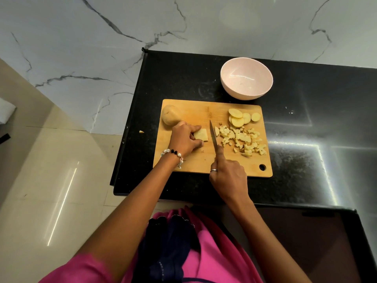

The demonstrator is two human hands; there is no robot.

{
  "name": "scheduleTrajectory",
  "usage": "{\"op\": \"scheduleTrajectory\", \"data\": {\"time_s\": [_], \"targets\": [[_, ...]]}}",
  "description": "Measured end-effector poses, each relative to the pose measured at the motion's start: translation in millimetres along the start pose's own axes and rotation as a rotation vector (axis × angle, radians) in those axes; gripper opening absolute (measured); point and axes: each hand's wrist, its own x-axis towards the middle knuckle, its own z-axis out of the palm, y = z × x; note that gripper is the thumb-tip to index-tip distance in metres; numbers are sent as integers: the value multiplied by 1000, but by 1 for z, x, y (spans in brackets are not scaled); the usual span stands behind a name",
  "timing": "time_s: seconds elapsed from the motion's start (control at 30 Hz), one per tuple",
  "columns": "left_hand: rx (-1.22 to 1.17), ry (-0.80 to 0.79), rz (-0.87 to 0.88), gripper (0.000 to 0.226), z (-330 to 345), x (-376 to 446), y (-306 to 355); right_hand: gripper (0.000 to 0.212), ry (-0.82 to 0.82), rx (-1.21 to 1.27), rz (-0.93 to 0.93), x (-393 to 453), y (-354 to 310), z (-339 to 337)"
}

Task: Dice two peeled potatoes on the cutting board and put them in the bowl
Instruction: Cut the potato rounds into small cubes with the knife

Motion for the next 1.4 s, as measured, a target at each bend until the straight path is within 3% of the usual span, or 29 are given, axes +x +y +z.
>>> {"op": "scheduleTrajectory", "data": {"time_s": [0.23,0.53,0.7,1.03,1.4], "targets": [[10,37,-19,57,3,2,4,60,-101,-82,-29,3,-9,2],[-20,75,-29,55,4,6,5,64,-79,-201,-70,14,-19,12],[-35,95,-14,53,6,5,2,66,-101,-196,-82,-20,-11,18],[-131,44,19,56,0,1,-8,61,-28,-99,14,7,8,7],[-165,168,111,47,8,-8,-16,58,-60,-27,-67,5,-8,6]]}}
